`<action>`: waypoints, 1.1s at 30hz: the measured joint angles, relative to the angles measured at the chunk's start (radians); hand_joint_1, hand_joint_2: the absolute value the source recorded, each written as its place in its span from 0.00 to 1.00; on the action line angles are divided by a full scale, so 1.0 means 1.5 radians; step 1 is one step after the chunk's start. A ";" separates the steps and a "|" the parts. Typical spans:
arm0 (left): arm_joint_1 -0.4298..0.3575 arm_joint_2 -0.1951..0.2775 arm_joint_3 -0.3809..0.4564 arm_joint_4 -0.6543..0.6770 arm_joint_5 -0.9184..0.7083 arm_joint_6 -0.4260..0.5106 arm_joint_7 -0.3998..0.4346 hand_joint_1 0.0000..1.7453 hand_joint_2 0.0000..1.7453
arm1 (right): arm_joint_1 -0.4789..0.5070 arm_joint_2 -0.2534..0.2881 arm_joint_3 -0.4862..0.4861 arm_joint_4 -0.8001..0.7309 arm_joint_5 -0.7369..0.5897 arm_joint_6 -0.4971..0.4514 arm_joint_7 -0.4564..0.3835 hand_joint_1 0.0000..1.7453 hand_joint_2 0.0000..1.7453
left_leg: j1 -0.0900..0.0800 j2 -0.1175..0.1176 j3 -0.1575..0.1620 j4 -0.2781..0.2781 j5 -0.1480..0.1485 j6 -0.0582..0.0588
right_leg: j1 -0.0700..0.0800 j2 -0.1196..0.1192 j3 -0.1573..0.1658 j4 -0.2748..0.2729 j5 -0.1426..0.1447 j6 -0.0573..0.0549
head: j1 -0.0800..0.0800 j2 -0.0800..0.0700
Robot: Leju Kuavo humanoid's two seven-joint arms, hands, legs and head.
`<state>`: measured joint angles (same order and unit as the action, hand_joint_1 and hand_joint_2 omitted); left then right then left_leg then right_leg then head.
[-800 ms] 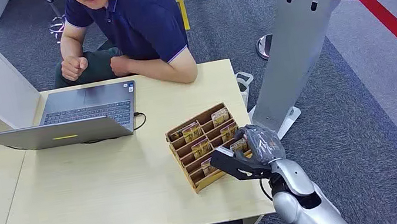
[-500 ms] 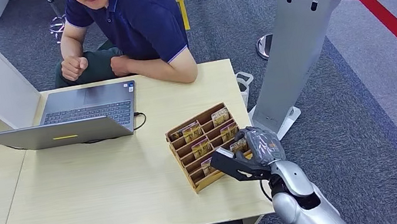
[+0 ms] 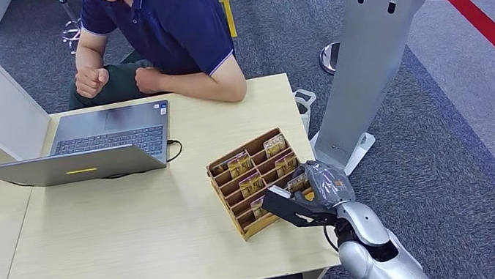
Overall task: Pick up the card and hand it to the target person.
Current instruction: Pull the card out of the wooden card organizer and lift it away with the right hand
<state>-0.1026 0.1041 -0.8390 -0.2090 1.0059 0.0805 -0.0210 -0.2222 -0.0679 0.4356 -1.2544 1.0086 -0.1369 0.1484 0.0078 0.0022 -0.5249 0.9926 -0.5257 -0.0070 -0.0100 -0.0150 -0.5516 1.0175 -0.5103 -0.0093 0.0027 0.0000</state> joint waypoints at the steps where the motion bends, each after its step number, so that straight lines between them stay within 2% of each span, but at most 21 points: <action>1: 0.000 0.000 0.001 0.000 0.000 0.000 0.000 0.00 0.00 | 0.000 0.000 0.000 0.001 0.000 0.000 0.000 0.50 1.00 | 0.000 0.000 0.000 0.000 0.000 0.000 | 0.000 0.000 0.000 0.000 0.000 0.000 | 0.000 0.000; 8: 0.000 0.000 0.005 0.000 0.001 0.000 0.000 0.00 0.00 | 0.000 0.000 0.001 0.007 -0.004 -0.002 -0.001 0.51 1.00 | 0.000 0.000 0.000 0.000 0.000 0.000 | 0.000 0.000 0.000 0.000 0.000 0.000 | 0.000 0.000; 12: 0.000 0.000 0.005 0.000 0.002 0.000 0.000 0.00 0.00 | 0.000 0.000 0.001 0.008 -0.007 -0.004 -0.002 0.62 1.00 | 0.000 0.000 0.000 0.000 0.000 0.000 | 0.000 0.000 0.000 0.000 0.000 0.000 | 0.000 0.000; 26: 0.000 0.000 0.005 0.000 0.004 -0.001 0.000 0.00 0.00 | 0.000 0.000 0.000 0.011 -0.011 -0.024 -0.012 0.71 1.00 | 0.000 0.000 0.000 0.000 0.000 0.000 | 0.000 0.000 0.000 0.000 0.000 0.000 | 0.000 0.000; 29: 0.000 0.000 0.005 0.001 0.004 -0.001 0.000 0.00 0.00 | 0.000 0.000 0.000 0.012 -0.011 -0.027 -0.013 0.79 1.00 | 0.000 0.000 0.000 0.000 0.000 0.000 | 0.000 0.000 0.000 0.000 0.000 0.000 | 0.000 0.000; 33: 0.000 0.000 0.005 0.001 0.004 -0.003 0.000 0.00 0.00 | 0.000 0.000 0.000 0.012 -0.014 -0.028 -0.013 0.99 1.00 | 0.000 0.000 0.000 0.000 0.000 0.000 | 0.000 0.000 0.000 0.000 0.000 0.000 | 0.000 0.000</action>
<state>-0.1024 0.1045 -0.8312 -0.2073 1.0113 0.0765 -0.0211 -0.2226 -0.0675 0.4360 -1.2357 0.9883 -0.1784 0.1290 0.0078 0.0022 -0.5246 0.9926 -0.5257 -0.0070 -0.0100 -0.0150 -0.5515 1.0175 -0.5103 -0.0093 0.0026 0.0000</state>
